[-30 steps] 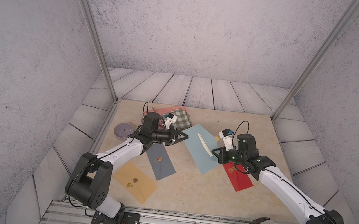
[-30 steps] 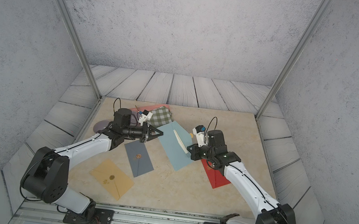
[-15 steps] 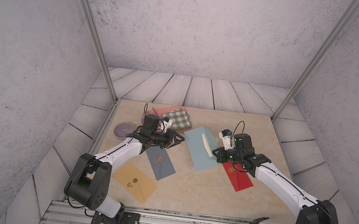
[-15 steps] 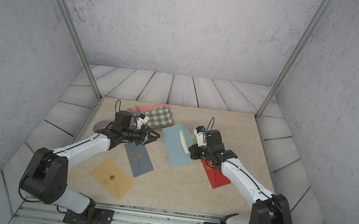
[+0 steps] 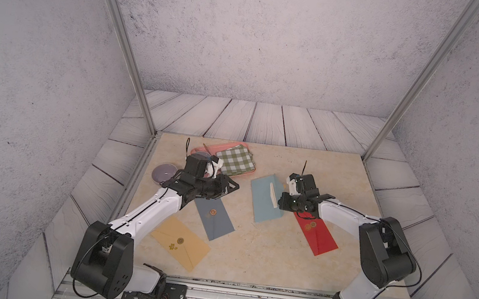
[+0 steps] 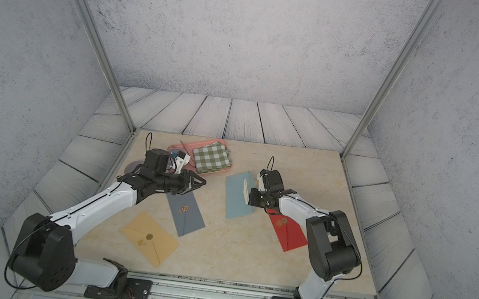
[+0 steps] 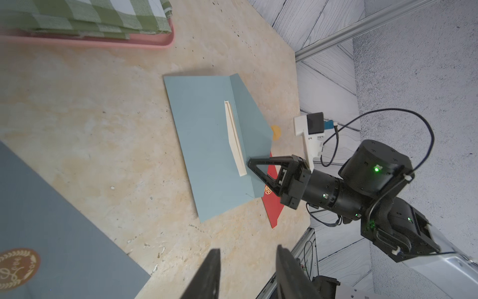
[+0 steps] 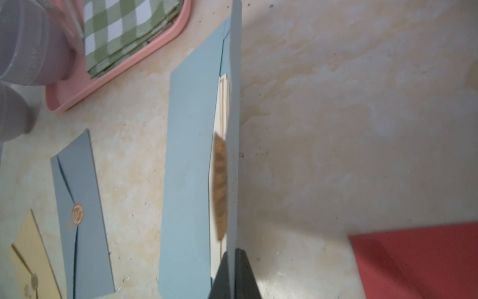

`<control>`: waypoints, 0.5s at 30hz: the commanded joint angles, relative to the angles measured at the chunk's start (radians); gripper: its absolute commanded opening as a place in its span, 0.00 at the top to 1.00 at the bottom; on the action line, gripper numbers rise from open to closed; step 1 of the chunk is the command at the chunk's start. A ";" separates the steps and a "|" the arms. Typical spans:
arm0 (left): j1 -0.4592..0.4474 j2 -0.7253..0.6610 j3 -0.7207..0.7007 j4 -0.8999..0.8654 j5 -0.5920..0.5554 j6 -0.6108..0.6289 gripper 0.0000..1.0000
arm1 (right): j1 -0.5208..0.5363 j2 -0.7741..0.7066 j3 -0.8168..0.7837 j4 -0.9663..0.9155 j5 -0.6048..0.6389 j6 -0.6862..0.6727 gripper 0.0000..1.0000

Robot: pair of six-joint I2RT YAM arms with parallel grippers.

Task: Open the envelope
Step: Place the envelope at the center of the board.

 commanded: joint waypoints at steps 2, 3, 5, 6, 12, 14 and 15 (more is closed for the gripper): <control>0.004 -0.022 -0.022 -0.001 -0.011 0.016 0.61 | -0.006 0.103 0.084 -0.032 0.052 0.047 0.82; 0.003 -0.023 -0.022 0.000 -0.010 0.016 0.61 | -0.008 0.125 0.110 -0.065 0.058 0.047 0.82; 0.002 -0.024 -0.023 0.001 -0.010 0.018 0.61 | -0.009 0.134 0.123 -0.111 0.082 0.050 0.75; 0.001 -0.024 -0.025 0.001 -0.011 0.019 0.61 | -0.011 0.120 0.113 -0.117 0.093 0.047 0.71; -0.006 -0.014 -0.031 0.013 -0.008 0.020 0.61 | -0.035 -0.025 0.002 -0.121 0.187 0.049 0.59; -0.010 -0.009 -0.027 0.016 -0.007 0.018 0.61 | -0.053 -0.053 -0.023 -0.147 0.189 0.057 0.58; -0.011 -0.006 -0.027 0.018 -0.008 0.018 0.61 | -0.065 -0.070 -0.039 -0.161 0.191 0.070 0.58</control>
